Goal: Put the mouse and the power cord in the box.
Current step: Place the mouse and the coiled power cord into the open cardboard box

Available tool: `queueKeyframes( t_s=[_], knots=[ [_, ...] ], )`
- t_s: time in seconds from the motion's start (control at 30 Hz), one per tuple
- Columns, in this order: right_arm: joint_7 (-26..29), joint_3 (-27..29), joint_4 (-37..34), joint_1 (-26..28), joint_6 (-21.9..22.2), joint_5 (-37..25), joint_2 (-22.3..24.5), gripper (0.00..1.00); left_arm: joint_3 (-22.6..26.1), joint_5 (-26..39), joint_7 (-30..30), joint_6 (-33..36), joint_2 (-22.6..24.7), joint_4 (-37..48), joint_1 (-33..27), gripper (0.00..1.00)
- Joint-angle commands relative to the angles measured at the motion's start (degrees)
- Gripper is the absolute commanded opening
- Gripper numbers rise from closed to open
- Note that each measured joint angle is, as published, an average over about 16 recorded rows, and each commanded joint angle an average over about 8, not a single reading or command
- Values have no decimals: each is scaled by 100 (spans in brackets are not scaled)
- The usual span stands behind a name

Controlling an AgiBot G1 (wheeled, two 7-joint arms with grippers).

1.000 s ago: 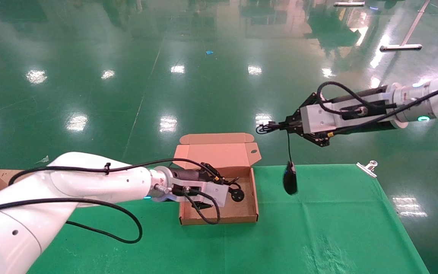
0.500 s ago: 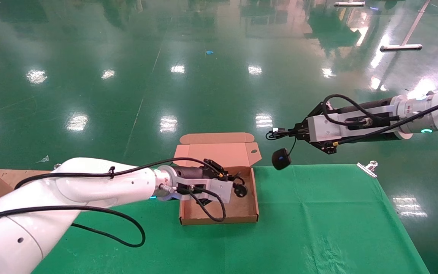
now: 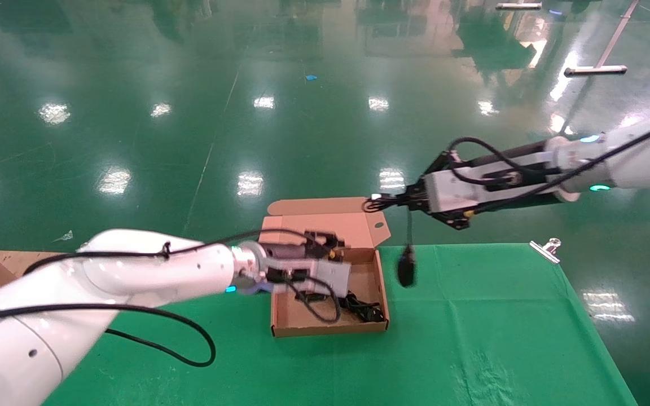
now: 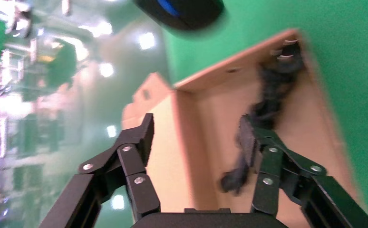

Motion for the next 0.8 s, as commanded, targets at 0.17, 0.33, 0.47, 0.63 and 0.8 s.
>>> queueKeyframes(
  t_s=[0.17, 0.33, 0.47, 0.63, 0.8],
  knots=[
    [110, -12, 42, -75, 214, -15, -401, 0, -139, -413, 102, -402, -58, 417, -74, 100],
    [226, -13, 390, -404, 719, 40, -676, 0, -307, -704, 297, -104, -312, 822, -191, 100],
    [384, -83, 1011, -821, 1079, 205, -742, 0, -492, -984, 514, 455, -691, 994, -222, 100],
    [760, -435, 1790, -1296, 1415, 456, -759, 0, -784, -1435, 841, 1245, -1178, 1070, -105, 100],
    [1150, -1027, 2249, -1589, 1838, 556, -745, 0, -1045, -1835, 1278, 1888, -1407, 1191, 55, 100]
  ],
)
